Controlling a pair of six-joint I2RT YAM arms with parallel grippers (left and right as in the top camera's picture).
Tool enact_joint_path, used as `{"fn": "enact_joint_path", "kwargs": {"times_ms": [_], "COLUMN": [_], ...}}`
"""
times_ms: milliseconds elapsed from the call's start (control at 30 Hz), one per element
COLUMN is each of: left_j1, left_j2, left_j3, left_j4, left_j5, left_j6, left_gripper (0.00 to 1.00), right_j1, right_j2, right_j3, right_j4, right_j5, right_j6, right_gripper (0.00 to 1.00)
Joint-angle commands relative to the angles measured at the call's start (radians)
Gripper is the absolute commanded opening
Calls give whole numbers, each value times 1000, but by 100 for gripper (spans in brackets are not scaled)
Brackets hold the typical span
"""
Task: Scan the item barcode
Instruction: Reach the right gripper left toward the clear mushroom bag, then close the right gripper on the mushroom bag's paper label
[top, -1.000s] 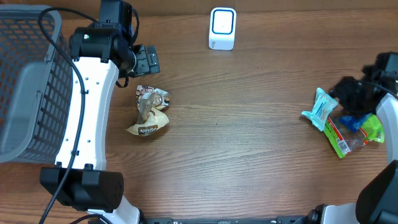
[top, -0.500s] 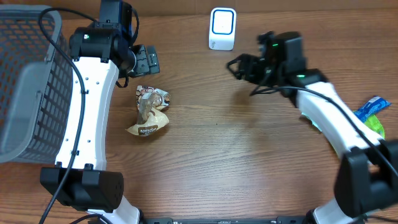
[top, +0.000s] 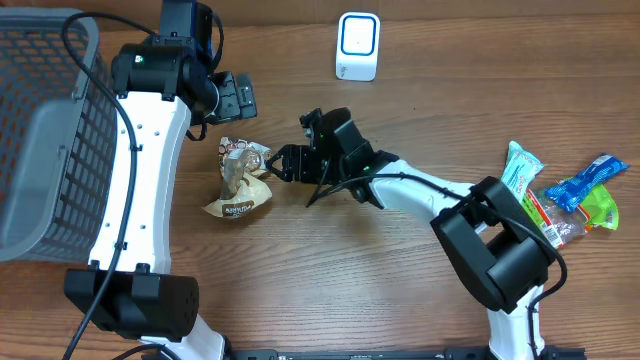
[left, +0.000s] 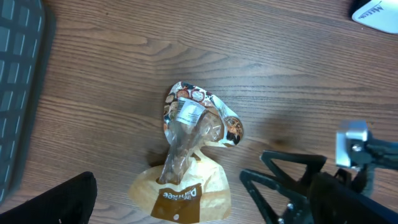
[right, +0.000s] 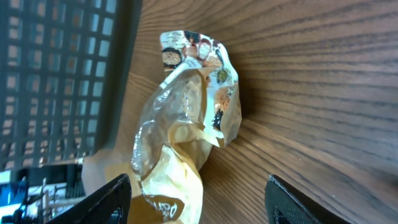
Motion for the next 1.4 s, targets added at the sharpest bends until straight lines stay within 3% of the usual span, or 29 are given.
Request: {"fn": "enact_joint_path", "kwargs": {"times_ms": [0,1367], "left_j1": [-1,-1], "left_j2": [-9,-9], "left_j3": [16,16], "left_j4": [2,2], "left_j5": [-5,-5], "left_j6": [-3,-3], "left_gripper": [100,100], "right_j1": [31,77], "right_j2": [18,57], "right_j3": [13,12], "right_j4": [6,-16], "right_j5": [72,127], "right_j6": [35,34], "right_gripper": [69,64]}}
